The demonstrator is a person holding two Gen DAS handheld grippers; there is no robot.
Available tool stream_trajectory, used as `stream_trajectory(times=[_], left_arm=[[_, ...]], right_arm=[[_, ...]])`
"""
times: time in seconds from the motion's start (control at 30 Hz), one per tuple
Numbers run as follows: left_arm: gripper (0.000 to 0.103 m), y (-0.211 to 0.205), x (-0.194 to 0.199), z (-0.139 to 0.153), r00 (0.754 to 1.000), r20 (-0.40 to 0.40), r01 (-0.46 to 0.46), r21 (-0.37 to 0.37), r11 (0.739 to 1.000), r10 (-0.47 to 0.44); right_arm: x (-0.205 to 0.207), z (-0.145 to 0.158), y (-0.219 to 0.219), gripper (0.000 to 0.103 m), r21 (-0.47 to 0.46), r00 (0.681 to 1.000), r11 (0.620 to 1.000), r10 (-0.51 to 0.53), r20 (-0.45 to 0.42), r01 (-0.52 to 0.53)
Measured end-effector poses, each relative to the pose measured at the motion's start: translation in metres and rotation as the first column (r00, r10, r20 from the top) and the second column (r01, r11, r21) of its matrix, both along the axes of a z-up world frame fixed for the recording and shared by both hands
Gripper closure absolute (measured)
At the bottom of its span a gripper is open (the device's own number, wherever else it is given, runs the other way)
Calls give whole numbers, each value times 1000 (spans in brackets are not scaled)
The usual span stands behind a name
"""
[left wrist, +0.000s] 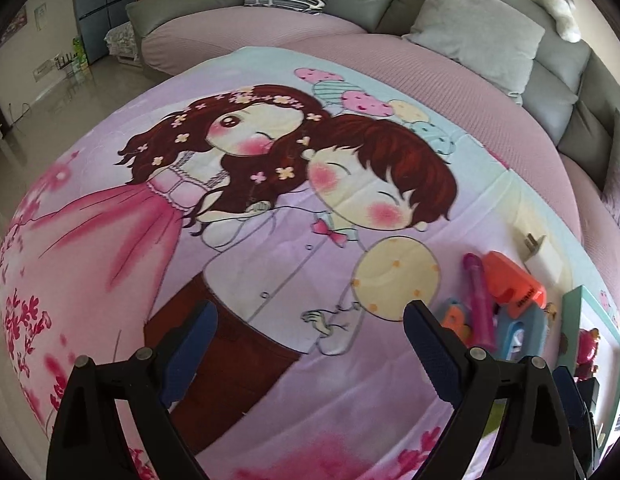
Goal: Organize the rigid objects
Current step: 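Grasp the light-blue toy knife upright with the right tool, then grasp the orange carrot knife card toy with the left tool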
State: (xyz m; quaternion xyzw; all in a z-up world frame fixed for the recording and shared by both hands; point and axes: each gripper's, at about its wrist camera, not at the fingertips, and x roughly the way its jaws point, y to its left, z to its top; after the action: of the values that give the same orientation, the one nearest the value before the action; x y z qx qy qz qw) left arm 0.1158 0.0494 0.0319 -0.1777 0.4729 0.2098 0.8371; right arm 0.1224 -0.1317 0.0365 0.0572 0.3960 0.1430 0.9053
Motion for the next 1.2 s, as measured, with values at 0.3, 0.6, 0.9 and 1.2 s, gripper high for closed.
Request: stream_trajectory(times=[0.3,0.6,0.9,1.2], left_arm=[[9,1,6,-7,999,11,51,-46,998,-51],[9,-1,16,-5,998,20,67,-32,997,-67],[9,-3,21,-4,995,58,90,-66,994,-86],[9,-24,31,-1,986,76,155,-60,986,-150]], right_arm=[[7,-8,5,56,66,999,998,-4,-38,6],[12,-13,6,68,148,998,989,17,-59,-8],[9,-7,-3,81,173,999,985,-6,-38,12],[4,7,-21,82,189,1000,982,-18,-5,19]])
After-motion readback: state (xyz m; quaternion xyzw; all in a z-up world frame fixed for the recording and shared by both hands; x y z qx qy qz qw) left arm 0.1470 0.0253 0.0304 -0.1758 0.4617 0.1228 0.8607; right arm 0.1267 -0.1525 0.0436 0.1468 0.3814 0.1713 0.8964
